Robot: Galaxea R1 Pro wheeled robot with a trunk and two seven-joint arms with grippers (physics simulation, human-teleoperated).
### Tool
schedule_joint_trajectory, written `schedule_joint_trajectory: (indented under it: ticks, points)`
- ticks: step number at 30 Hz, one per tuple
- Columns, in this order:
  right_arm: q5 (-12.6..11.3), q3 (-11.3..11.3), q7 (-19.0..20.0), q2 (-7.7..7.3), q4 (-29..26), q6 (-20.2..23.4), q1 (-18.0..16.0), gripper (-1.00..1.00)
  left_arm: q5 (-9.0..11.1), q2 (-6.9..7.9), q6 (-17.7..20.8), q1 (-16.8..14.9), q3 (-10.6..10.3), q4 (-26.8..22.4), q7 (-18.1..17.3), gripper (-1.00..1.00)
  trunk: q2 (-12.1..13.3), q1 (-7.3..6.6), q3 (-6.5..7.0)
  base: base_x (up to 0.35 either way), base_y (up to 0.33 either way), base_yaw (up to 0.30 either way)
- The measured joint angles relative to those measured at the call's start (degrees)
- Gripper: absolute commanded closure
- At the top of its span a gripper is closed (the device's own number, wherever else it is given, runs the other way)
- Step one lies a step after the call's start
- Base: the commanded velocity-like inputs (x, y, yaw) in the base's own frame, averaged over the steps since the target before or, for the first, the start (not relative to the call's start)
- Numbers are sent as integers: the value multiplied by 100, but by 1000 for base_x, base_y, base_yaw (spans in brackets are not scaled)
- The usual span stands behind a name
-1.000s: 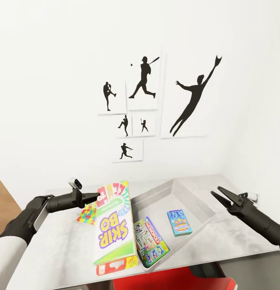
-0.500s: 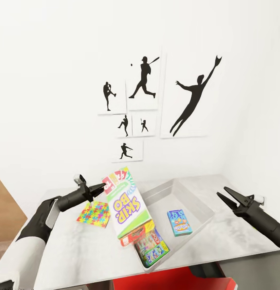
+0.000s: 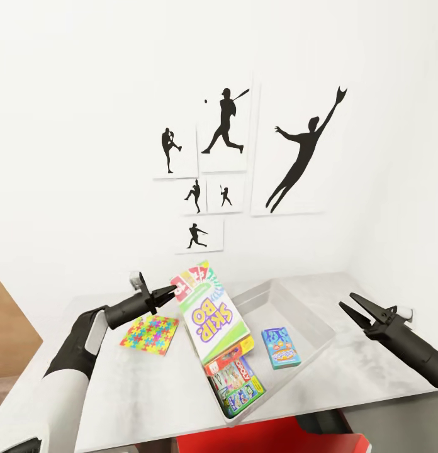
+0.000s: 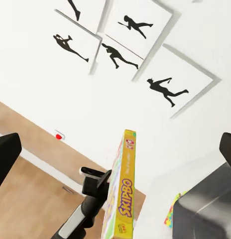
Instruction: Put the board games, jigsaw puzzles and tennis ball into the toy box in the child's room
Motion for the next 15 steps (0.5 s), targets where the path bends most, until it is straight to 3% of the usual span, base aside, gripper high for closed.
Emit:
schedule_joint_trajectory:
  ticks: [5,8,11,15]
  points:
    - [-1,-2,-5,0,11,0,0,-100,11,-297,36,25,-21,-327,189,100,0,0,0,0,0,0]
    - [-1,-3,-5,0,46,-2,0,-100,-2,-593,40,53,-19,-650,339,100,0,0,0,0,0,0]
    - [-1,-7,-5,0,81,-1,0,-100,-9,-923,36,70,-26,-970,809,100,0,0,0,0,0,0]
    - [-1,-26,-5,0,94,0,0,-100,25,-1095,47,83,-46,-1116,1357,100,0,0,0,0,0,0]
